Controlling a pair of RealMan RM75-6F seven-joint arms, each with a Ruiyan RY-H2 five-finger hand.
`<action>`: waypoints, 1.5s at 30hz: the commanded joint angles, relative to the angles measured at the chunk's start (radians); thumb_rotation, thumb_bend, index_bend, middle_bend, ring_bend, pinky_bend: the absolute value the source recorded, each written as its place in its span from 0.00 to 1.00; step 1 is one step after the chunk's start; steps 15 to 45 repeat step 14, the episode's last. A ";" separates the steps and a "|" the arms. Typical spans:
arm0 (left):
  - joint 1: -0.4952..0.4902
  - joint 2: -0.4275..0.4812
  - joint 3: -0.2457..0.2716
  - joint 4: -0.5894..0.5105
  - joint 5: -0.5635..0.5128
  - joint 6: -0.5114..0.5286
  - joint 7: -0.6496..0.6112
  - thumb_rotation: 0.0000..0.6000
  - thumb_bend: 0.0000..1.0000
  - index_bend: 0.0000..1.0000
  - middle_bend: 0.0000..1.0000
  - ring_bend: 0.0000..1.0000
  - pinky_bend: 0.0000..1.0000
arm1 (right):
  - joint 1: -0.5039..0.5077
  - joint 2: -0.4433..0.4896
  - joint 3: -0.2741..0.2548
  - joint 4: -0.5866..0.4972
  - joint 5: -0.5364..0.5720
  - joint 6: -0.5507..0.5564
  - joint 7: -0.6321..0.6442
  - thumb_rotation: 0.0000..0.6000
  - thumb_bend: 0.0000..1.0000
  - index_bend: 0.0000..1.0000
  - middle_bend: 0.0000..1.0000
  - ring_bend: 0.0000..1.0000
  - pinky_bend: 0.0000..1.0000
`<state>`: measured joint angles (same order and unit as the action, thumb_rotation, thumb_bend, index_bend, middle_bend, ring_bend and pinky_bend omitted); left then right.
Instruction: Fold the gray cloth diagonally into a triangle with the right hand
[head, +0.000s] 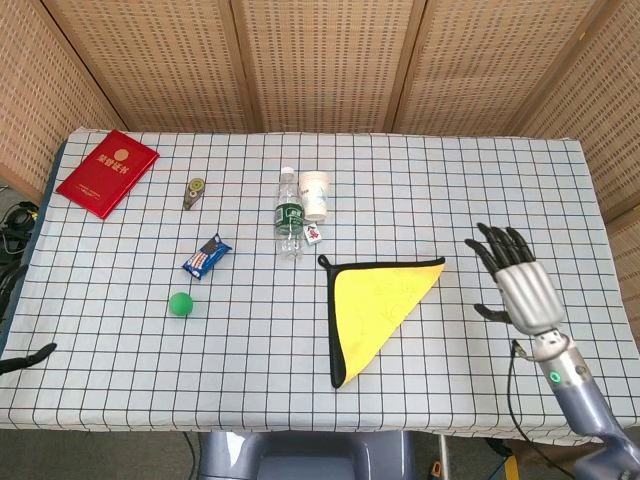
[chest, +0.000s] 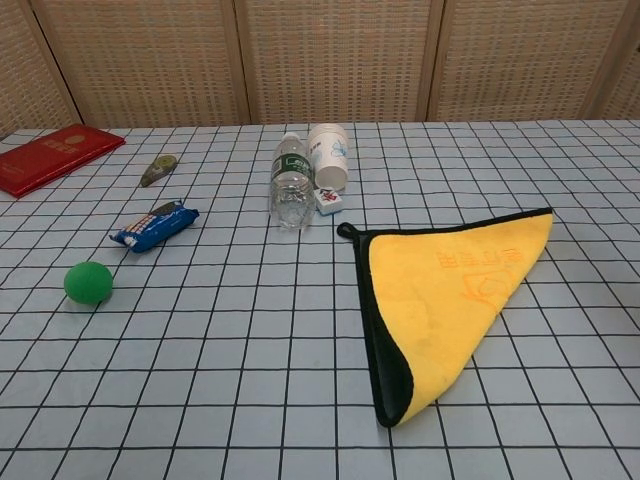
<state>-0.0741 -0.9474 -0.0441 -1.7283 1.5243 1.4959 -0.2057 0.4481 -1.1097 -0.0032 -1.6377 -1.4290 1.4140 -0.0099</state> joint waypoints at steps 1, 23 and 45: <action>0.012 -0.003 0.007 -0.006 0.018 0.023 0.007 1.00 0.00 0.00 0.00 0.00 0.00 | -0.129 0.044 -0.051 -0.047 -0.036 0.129 0.067 1.00 0.00 0.12 0.00 0.00 0.00; 0.028 0.002 0.015 -0.006 0.037 0.054 -0.001 1.00 0.00 0.00 0.00 0.00 0.00 | -0.256 0.019 -0.054 0.016 -0.110 0.229 0.137 1.00 0.00 0.09 0.00 0.00 0.00; 0.028 0.002 0.015 -0.006 0.037 0.054 -0.001 1.00 0.00 0.00 0.00 0.00 0.00 | -0.256 0.019 -0.054 0.016 -0.110 0.229 0.137 1.00 0.00 0.09 0.00 0.00 0.00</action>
